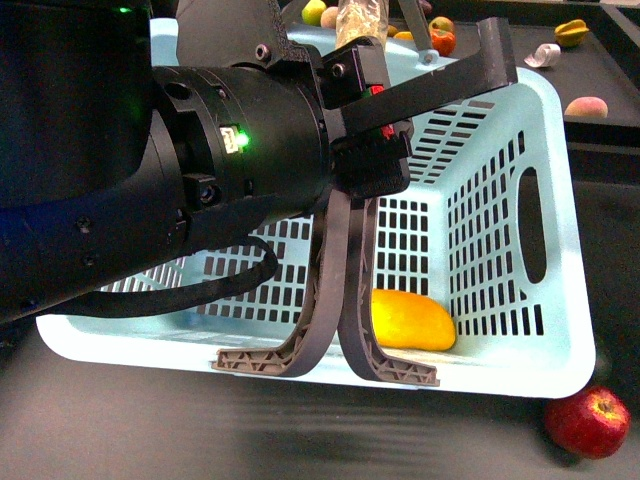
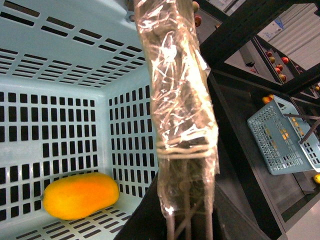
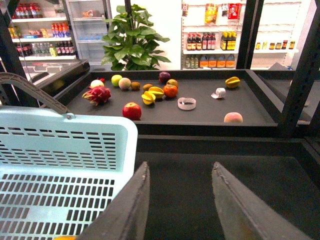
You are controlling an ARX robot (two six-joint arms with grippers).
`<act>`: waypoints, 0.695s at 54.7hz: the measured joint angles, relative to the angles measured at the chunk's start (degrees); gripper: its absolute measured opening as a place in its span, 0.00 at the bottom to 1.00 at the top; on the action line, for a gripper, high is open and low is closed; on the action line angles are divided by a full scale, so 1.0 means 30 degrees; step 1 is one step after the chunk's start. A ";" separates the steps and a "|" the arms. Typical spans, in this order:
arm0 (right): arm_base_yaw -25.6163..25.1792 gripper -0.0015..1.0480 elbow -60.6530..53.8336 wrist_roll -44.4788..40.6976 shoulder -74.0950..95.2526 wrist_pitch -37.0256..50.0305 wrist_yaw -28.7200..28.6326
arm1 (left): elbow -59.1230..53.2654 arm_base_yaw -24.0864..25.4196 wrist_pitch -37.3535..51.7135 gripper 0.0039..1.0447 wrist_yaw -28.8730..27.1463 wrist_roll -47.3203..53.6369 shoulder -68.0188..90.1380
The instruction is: Pick mango with right arm and hold basket with left
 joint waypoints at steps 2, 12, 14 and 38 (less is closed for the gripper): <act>0.0000 0.28 0.0000 -0.0095 -0.0321 -0.0313 -0.0007 | 0.0000 0.0000 0.0000 0.06 0.0000 -0.0007 0.0000; 0.0007 0.02 0.0000 -0.0321 -0.2412 -0.2200 -0.0007 | 0.0000 0.0015 0.0000 0.06 -0.0015 0.0029 0.0000; 0.0007 0.02 0.0000 -0.0321 -0.2659 -0.2441 -0.0007 | 0.0000 0.0015 0.0000 0.06 -0.0015 0.0036 0.0000; 0.0007 0.02 0.0000 -0.0321 -0.5377 -0.5151 -0.0007 | 0.0000 0.0015 0.0000 0.06 0.0000 -0.0007 0.0000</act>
